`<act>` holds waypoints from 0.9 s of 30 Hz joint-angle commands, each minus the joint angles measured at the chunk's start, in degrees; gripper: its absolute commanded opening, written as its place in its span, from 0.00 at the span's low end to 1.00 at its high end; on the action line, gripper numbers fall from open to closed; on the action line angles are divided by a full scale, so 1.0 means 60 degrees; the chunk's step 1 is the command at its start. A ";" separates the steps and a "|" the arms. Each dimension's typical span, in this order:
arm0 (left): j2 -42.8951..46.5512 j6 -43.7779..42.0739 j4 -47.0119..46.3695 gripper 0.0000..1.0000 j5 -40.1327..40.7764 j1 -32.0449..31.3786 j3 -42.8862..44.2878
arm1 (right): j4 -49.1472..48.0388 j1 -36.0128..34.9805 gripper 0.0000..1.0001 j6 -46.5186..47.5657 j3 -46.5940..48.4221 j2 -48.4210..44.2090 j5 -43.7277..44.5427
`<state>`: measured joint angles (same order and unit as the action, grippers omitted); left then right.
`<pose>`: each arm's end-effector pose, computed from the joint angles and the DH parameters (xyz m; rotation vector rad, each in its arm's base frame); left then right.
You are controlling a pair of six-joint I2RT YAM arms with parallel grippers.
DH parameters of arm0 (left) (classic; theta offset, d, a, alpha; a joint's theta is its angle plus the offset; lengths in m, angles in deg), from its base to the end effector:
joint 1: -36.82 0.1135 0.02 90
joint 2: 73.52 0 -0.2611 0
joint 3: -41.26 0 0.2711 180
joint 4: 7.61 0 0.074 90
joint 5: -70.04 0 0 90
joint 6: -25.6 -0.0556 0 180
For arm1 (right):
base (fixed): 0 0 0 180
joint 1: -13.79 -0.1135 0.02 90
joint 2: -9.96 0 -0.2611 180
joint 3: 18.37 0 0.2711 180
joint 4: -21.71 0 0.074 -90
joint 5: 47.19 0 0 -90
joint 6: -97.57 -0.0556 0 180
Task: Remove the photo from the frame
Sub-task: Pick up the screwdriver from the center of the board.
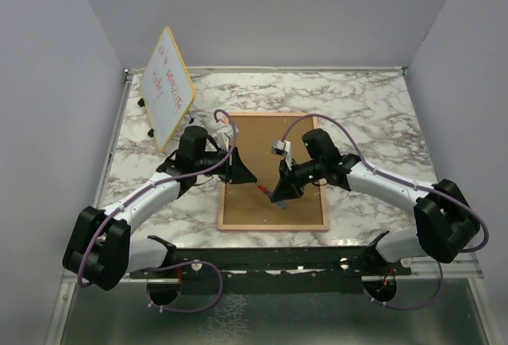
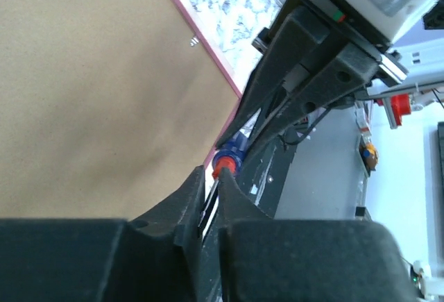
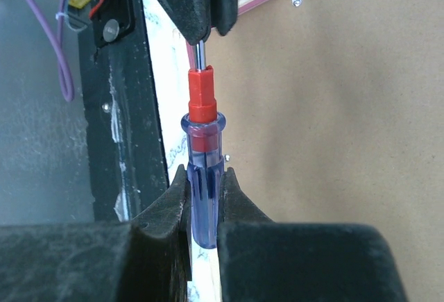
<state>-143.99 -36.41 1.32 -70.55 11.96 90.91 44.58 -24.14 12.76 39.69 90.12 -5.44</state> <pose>0.2369 -0.1571 0.2090 0.5277 2.1533 -1.4570 0.2152 0.2203 0.1903 -1.2536 2.0001 1.2684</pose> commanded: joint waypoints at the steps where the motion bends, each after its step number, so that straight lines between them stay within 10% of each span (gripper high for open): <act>1: -0.0071 -0.0173 -0.0029 0.02 -0.0102 0.0013 0.0189 | 0.0260 -0.0079 0.01 0.0224 0.0284 0.0113 0.0074; 9: 0.0106 -0.0298 -0.0022 0.00 -0.0051 0.0013 0.0152 | 0.0190 -0.0079 0.10 -0.0157 0.0263 0.0042 0.0783; 12: 0.0265 -0.0314 -0.0016 0.00 0.0124 0.0013 0.0136 | -0.0183 -0.0079 0.47 -0.0540 0.0080 -0.0325 0.0765; 27: 0.1618 0.1273 -0.2223 0.00 0.1133 0.0006 -0.0864 | 0.0287 -0.0070 0.75 -0.3086 0.0074 -0.3616 0.5275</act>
<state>-136.89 -34.05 -3.53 -67.16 12.00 88.97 43.32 -24.49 0.28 38.38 72.67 12.70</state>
